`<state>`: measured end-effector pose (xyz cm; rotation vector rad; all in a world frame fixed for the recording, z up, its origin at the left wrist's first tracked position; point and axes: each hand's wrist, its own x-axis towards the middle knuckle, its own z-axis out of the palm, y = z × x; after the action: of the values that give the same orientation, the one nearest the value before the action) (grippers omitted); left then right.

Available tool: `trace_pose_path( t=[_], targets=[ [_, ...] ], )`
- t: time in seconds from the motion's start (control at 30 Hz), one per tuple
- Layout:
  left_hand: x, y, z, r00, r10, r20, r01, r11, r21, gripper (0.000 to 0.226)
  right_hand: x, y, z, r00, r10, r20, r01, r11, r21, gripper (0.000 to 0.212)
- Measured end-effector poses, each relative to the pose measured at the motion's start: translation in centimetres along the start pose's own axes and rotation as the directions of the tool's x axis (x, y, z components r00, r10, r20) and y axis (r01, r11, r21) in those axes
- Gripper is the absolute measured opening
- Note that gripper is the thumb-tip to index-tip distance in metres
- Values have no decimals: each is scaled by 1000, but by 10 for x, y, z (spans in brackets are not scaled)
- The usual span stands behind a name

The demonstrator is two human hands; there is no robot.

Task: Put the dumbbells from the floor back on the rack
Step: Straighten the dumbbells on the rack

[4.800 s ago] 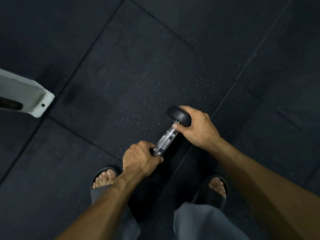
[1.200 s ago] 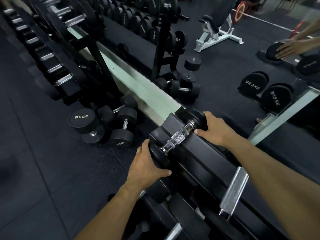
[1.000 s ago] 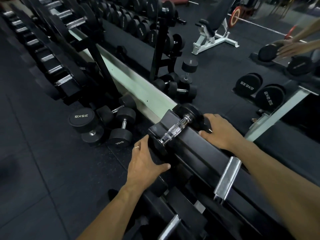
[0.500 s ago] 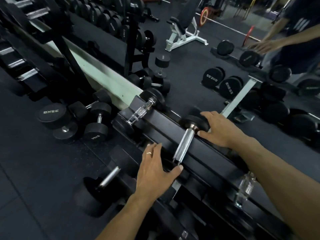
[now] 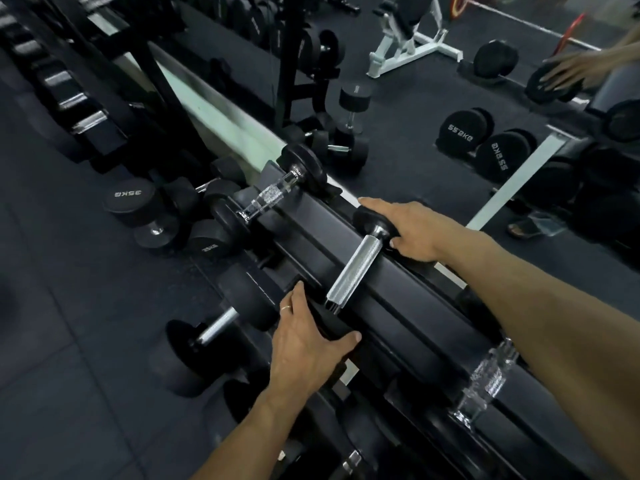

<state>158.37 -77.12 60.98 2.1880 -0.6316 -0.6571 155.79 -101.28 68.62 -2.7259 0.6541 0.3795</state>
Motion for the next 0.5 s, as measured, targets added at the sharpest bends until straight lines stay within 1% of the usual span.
trace_pose_path(
  t=[0.3,0.5],
  targets=[
    [4,-2,-8,999,9,45,-9,1000,-2,118,-5,12,4,999,38,-5,-38,997,63,90],
    [6,-2,-14,997,24,74,-24,1000,1,117,-2,13,4,998,60,0,-59,998,38,91]
  ],
)
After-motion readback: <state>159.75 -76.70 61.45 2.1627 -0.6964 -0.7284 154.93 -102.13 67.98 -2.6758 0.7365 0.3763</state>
